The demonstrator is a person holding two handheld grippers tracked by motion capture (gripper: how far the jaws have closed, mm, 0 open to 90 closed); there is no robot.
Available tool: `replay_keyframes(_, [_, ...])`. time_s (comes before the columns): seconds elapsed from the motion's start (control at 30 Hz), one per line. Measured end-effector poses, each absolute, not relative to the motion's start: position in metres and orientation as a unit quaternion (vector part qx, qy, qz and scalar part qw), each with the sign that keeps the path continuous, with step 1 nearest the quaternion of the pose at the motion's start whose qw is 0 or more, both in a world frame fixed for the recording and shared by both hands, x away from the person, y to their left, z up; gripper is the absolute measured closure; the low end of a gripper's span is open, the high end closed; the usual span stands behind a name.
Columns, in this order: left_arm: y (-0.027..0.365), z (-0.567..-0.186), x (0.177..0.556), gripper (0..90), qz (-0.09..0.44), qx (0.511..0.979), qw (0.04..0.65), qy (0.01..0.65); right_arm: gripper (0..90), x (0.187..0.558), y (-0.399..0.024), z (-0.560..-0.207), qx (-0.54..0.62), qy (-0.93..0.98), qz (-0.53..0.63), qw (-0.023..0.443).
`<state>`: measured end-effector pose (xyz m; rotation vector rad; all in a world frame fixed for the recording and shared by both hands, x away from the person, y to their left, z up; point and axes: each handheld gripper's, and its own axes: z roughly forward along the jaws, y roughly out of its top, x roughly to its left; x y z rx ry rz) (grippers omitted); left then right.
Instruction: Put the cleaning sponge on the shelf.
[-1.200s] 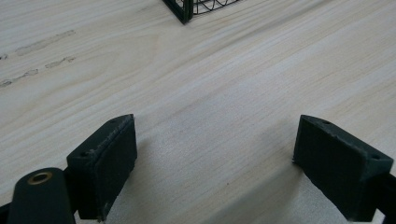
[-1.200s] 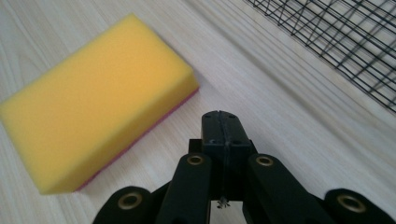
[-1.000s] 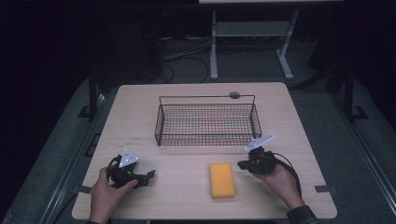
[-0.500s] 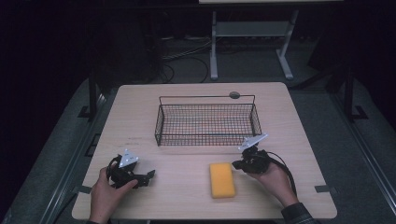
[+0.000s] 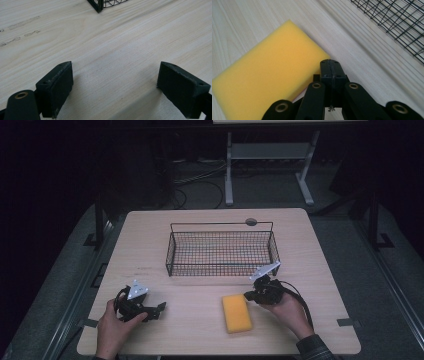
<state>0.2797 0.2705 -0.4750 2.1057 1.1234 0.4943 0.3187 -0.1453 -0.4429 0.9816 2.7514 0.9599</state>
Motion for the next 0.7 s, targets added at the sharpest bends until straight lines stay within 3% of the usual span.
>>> replay_keyframes(0.7, [0.271, -0.475, 0.280, 12.6, 0.190, 0.811, 0.345, 0.433, 89.6, 0.326, -0.118, -0.444, 0.300, 0.902, 0.310, 0.025])
